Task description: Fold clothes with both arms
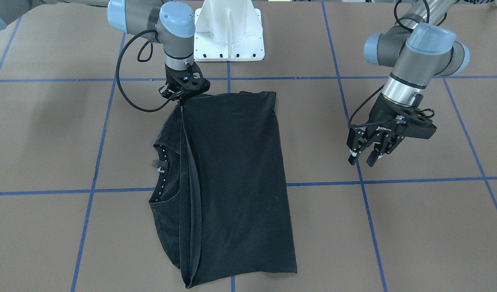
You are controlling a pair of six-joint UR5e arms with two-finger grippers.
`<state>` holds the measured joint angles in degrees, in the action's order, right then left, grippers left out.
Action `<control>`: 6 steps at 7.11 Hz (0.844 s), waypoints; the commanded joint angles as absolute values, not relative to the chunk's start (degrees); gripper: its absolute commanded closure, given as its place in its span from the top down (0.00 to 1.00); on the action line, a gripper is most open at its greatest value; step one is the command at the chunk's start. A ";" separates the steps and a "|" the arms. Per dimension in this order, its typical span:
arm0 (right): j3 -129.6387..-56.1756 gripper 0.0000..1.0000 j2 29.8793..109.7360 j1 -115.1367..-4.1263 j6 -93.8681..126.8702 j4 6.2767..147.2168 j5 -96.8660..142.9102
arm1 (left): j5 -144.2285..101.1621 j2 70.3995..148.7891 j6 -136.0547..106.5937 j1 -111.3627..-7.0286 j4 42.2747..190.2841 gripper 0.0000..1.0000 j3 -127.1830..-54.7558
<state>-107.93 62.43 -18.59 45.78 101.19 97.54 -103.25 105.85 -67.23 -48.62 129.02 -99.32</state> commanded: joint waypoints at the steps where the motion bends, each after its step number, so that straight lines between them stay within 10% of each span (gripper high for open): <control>1: -110.12 0.00 64.52 -16.52 51.68 101.16 97.12 | -103.18 105.91 -67.24 -48.60 129.11 0.60 -99.40; 2: -110.65 0.13 64.51 -17.92 51.68 101.42 97.55 | -103.18 105.82 -67.32 -48.60 129.11 0.60 -99.49; 4: -110.65 0.83 64.42 -20.04 52.37 101.25 99.84 | -103.18 105.91 -67.85 -48.60 129.11 0.60 -99.49; 6: -110.74 0.98 64.34 -20.04 63.65 100.72 99.84 | -103.18 105.91 -68.55 -48.60 129.02 0.60 -99.84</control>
